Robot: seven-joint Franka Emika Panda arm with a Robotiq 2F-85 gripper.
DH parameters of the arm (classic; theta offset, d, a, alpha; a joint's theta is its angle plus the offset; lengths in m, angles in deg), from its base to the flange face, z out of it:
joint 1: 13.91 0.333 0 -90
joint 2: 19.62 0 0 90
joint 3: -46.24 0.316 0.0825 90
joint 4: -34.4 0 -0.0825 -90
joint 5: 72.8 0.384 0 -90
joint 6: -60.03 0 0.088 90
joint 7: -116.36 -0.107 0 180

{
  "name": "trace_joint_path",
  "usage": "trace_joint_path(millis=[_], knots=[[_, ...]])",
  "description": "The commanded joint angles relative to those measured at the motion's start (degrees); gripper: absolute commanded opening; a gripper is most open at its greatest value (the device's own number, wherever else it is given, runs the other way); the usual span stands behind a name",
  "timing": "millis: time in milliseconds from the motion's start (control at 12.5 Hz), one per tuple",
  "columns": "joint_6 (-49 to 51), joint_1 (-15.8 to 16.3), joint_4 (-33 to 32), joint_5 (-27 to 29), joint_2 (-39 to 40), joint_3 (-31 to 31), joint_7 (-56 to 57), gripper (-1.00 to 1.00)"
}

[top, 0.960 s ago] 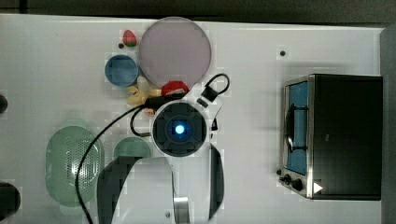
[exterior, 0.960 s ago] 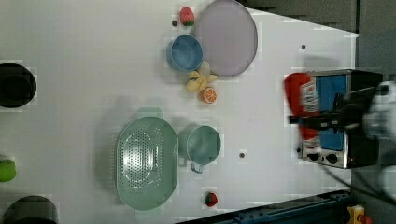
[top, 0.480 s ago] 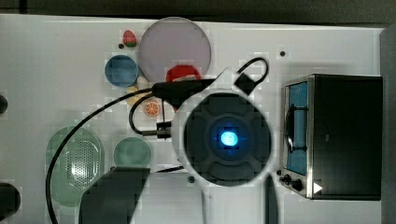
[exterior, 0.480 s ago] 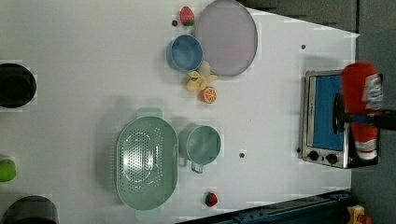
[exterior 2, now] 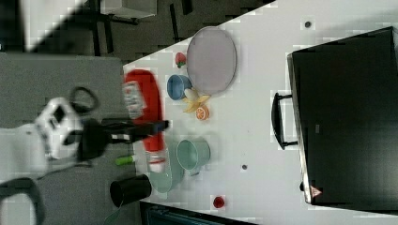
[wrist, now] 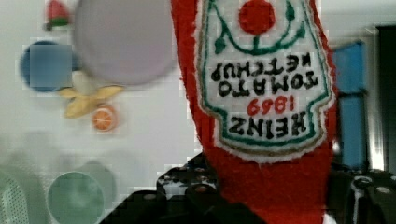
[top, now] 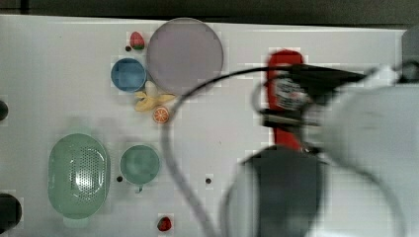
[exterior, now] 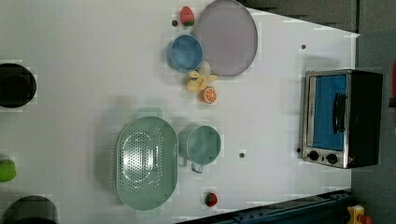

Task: Pick ketchup from table and place on oven.

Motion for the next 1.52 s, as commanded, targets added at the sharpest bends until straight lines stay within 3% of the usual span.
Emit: trace_joint_path(millis=[80, 320, 640, 1360, 1440, 1520], knots=[[0.3, -2.9, 1.6, 0.8, 4.9, -7.8, 1.8, 0.24], [-4.6, -3.4, 2.4, 0.9, 10.5, -15.0, 3.2, 0.24], [-16.4, -4.0, 2.5, 1.1, 18.2, -19.7, 8.8, 0.24], [-22.6, -6.9, 2.6, 8.6, 30.3, -20.4, 8.8, 0.24], [-22.6, -7.1, 2.6, 9.7, 31.1, -20.4, 8.8, 0.3], [-22.6, -7.2, 2.6, 10.8, 31.8, -20.4, 8.8, 0.49]])
